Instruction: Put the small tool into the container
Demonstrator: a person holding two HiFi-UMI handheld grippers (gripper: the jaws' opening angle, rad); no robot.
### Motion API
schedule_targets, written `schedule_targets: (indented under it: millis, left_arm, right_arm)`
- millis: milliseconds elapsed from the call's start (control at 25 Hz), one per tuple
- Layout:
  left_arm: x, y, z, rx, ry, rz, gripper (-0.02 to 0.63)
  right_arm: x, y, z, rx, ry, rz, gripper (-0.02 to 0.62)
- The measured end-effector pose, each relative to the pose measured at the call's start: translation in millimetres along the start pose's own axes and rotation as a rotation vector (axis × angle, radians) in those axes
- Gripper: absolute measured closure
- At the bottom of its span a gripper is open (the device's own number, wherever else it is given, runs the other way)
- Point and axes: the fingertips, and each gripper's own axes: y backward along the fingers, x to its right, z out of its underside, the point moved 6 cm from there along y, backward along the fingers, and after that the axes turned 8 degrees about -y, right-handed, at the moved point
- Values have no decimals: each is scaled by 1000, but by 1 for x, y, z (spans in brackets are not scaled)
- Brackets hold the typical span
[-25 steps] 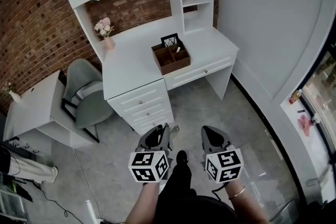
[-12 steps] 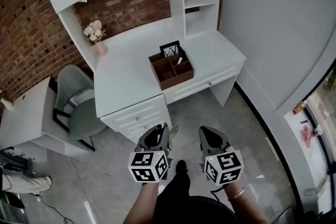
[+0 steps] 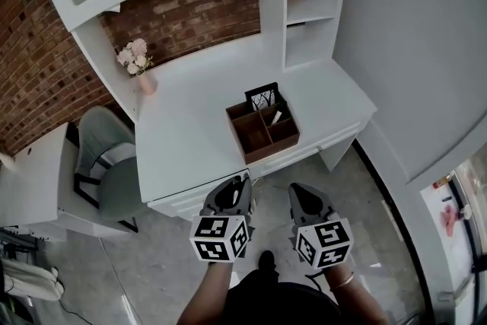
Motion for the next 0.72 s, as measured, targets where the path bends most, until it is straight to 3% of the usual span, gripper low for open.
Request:
schedule_targets:
  millis: [360,720]
  left_arm:
    - [-29,-55,-20,0,6,29,532]
    - [-36,-91,-43,5,-11,44,532]
  right_arm:
    - [21,-51,-16,-14,0,38,592]
    - [43,-89,-32,-3,-8,12,591]
